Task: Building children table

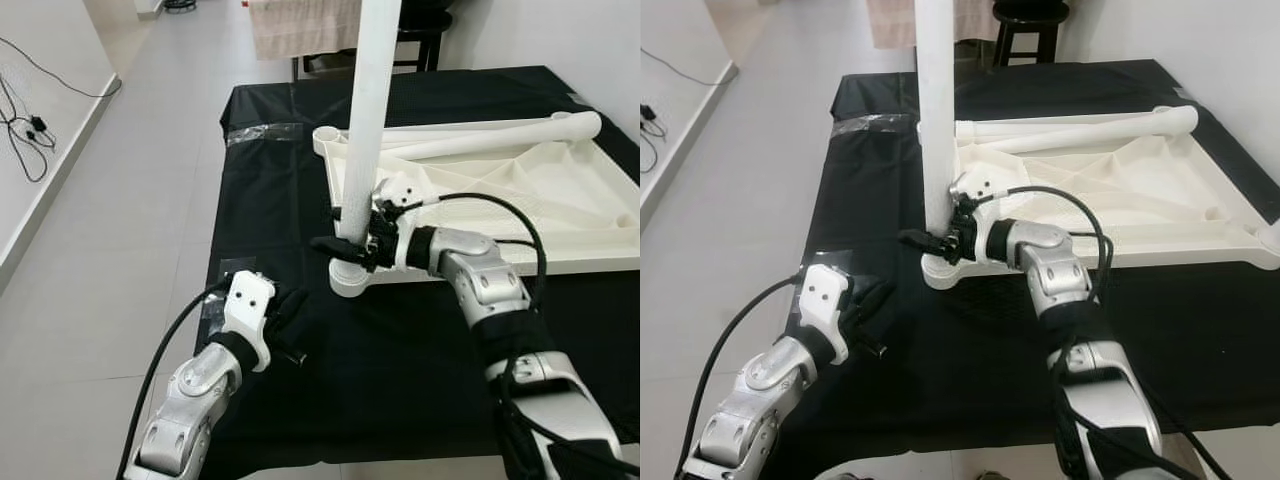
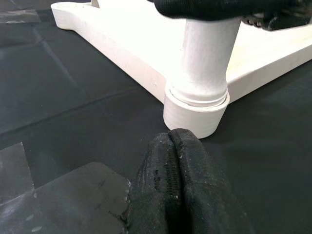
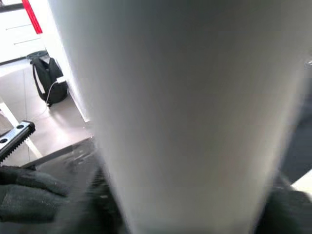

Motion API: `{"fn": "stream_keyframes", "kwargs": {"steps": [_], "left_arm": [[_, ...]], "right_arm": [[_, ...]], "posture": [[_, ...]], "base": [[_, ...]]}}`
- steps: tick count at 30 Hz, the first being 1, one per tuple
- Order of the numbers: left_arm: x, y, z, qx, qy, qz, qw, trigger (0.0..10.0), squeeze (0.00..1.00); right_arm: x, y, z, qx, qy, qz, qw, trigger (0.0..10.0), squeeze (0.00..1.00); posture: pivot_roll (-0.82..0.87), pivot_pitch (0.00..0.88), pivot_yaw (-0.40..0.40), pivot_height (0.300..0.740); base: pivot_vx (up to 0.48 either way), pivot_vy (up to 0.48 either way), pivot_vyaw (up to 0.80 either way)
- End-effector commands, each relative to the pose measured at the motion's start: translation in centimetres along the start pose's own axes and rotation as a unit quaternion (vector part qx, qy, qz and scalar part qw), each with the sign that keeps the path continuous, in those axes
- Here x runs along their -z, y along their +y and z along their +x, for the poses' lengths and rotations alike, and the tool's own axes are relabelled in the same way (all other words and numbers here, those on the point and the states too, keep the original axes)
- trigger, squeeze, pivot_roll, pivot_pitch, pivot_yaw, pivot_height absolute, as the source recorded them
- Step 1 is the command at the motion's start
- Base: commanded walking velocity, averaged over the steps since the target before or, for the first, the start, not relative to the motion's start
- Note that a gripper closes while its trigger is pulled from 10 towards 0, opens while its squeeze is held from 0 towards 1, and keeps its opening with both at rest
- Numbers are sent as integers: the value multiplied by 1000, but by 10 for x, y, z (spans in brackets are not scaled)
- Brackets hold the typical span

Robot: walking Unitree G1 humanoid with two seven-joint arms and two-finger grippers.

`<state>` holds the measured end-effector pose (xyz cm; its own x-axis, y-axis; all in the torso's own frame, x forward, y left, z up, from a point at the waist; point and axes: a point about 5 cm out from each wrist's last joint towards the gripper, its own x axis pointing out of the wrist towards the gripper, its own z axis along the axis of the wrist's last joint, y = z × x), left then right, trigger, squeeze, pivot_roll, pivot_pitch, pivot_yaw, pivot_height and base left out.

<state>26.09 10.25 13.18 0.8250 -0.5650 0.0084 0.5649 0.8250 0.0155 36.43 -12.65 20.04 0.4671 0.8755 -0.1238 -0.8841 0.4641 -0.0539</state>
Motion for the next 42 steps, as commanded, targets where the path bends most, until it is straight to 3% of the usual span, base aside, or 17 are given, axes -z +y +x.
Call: {"fn": "stream_keyframes", "kwargs": {"steps": [1,8,12,13,14,15,16,19,28,29,30,31,34,38,39,40,42], "left_arm": [[5,-1,-1,0,11,-5,1000,10000,0],[5,-2,-2,1,11,-6,1000,10000,0],[5,-2,-2,1,10,-7,1000,10000,0],[5,-2,-2,0,10,-7,1000,10000,0],[5,-2,-2,0,10,-7,1000,10000,0],[5,-2,-2,0,10,-7,1000,10000,0],[5,-1,-2,0,10,-6,1000,10000,0],[6,1,-3,0,11,-4,1000,10000,0],[8,2,-2,3,16,1,1000,10000,0],[8,2,-2,2,16,3,1000,10000,0],[8,2,-2,0,16,3,1000,10000,0],[8,2,-2,0,16,3,1000,10000,0],[8,2,-2,0,17,3,1000,10000,0],[8,2,-1,2,17,2,1000,10000,0],[8,2,-1,2,16,2,1000,10000,0],[7,1,-1,2,15,2,1000,10000,0],[7,1,0,2,15,2,1000,10000,0]], "right_arm": [[1,6,6,-31,-5,1,1000,0,0],[6,5,3,-36,-12,11,999,0,0],[22,7,7,70,-1,43,997,0,0],[31,9,11,118,12,53,992,0,0],[45,10,12,256,17,87,963,0,0],[45,10,12,256,17,87,963,0,0],[68,37,10,369,43,98,923,0,0],[58,56,15,351,29,50,935,0,0],[58,44,25,317,28,74,945,0,0],[54,42,27,310,22,70,948,10000,0],[50,38,29,303,18,68,950,10000,0],[44,35,30,281,4,61,958,10000,988],[30,32,31,241,-23,50,969,10000,1000],[15,31,30,177,-47,48,982,10000,1000],[11,31,29,150,-50,46,986,10000,902],[9,30,28,119,-48,39,991,10000,0],[7,29,26,99,-45,34,994,10000,0]], "posture": [[8,118,5,740],[4,127,1,740],[-4,127,-7,740],[-4,127,-7,740],[-5,127,-8,740],[-5,127,-8,740],[-2,125,-8,740],[-10,116,4,740],[7,95,7,740],[7,95,7,740],[15,89,11,740],[18,88,11,740],[24,87,16,740],[25,91,20,740],[28,91,14,740],[32,89,12,740],[31,90,12,740]], "base": [[0,0,0],[0,0,0],[0,0,0],[0,0,0],[0,0,0],[0,0,0],[0,0,0],[0,0,0],[0,0,0],[0,0,0],[0,0,0],[0,0,0],[0,0,0],[0,0,0],[0,0,0],[0,0,0],[0,0,0]]}}
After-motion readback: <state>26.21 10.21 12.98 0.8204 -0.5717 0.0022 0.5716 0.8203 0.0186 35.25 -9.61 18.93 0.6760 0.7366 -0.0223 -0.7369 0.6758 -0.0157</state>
